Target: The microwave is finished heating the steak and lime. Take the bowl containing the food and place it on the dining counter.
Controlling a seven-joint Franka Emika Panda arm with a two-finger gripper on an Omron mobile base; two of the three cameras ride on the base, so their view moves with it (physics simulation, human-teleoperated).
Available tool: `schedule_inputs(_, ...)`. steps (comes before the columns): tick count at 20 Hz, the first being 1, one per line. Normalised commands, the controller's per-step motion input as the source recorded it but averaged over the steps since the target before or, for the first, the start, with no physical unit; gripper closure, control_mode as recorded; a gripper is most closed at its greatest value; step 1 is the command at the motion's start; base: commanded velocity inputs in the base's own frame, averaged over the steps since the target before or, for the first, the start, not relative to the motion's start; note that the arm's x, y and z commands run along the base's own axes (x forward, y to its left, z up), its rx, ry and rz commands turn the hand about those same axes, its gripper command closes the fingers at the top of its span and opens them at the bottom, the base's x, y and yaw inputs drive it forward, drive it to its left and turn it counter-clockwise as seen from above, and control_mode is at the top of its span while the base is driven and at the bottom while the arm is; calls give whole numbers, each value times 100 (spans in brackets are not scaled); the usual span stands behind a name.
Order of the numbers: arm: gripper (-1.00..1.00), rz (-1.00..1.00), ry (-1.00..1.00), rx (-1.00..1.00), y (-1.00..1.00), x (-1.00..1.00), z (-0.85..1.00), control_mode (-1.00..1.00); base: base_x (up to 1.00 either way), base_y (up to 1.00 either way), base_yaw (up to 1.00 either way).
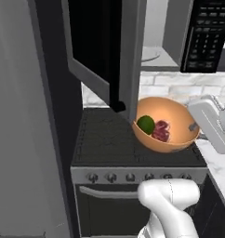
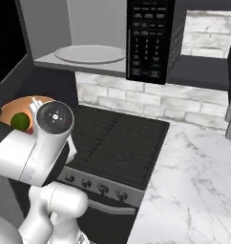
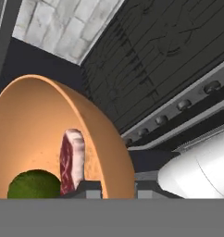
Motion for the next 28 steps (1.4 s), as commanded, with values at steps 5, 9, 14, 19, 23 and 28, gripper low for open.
schedule_inputs(5, 100, 0, 0, 0, 0, 0, 0, 100, -69, 0, 63)
schedule_inputs(9, 100, 0, 0, 0, 0, 0, 0, 100, -88, 0, 64)
schedule_inputs(14, 100, 0, 0, 0, 0, 0, 0, 100, -93, 1, 55)
schedule_inputs(19, 100, 0, 0, 0, 0, 0, 0, 100, -90, 14, 52)
schedule_inputs(23, 100, 0, 0, 0, 0, 0, 0, 100, -87, 21, 50)
schedule_inputs(28, 100, 0, 0, 0, 0, 0, 0, 100, -62, 22, 47)
